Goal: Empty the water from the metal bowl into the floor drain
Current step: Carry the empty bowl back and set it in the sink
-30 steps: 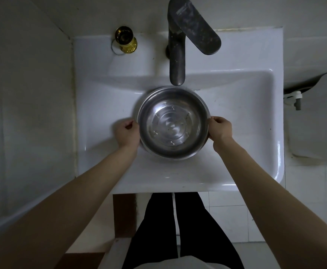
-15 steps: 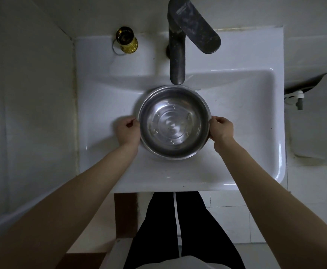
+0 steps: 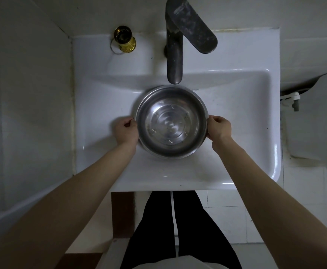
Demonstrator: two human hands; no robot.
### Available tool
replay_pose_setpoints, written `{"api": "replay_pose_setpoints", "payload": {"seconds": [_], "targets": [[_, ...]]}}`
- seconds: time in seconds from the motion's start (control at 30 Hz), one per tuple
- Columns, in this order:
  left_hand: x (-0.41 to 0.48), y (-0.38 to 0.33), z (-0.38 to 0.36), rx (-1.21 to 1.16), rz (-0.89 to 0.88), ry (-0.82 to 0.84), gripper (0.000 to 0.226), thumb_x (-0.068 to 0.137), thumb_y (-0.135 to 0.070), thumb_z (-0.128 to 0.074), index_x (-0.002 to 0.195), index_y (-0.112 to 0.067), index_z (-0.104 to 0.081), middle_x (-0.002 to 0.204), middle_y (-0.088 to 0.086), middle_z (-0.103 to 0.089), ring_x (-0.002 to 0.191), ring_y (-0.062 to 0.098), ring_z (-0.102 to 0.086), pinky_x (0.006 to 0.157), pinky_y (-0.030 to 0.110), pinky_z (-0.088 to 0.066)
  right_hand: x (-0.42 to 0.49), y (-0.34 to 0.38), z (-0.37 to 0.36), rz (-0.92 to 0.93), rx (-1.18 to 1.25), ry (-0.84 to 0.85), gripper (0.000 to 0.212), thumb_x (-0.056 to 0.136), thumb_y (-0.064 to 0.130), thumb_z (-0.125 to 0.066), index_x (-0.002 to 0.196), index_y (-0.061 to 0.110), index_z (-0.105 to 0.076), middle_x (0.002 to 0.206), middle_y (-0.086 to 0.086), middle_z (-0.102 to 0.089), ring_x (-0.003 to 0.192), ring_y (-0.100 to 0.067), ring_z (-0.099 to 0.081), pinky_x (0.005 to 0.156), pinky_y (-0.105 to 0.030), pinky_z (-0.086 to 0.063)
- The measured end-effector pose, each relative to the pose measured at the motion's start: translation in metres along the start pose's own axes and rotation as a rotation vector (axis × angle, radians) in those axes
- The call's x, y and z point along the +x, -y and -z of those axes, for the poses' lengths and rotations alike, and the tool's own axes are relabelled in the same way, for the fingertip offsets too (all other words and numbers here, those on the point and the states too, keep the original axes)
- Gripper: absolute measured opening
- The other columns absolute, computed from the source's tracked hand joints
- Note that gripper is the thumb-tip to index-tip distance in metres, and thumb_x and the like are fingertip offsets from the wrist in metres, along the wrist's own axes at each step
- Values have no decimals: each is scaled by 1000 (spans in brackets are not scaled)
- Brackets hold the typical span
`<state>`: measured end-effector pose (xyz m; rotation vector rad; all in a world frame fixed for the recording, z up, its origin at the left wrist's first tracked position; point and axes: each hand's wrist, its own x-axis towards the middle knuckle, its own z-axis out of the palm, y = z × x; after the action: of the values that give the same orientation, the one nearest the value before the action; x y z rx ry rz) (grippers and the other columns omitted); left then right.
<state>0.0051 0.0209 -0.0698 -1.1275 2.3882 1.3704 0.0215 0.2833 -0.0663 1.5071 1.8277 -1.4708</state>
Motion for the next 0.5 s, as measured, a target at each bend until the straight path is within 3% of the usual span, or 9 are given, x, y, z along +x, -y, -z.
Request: {"api": "replay_pose_setpoints", "payload": {"seconds": [0.5], "targets": [[-1, 2, 1, -19, 26, -3, 22, 87, -5, -57, 96, -4, -76, 95, 12, -74, 82, 16, -63, 75, 24, -49, 5, 1, -1, -8, -22, 8, 19, 99, 17, -56, 106, 16, -74, 100, -2, -74, 91, -25, -72, 81, -38, -64]]}}
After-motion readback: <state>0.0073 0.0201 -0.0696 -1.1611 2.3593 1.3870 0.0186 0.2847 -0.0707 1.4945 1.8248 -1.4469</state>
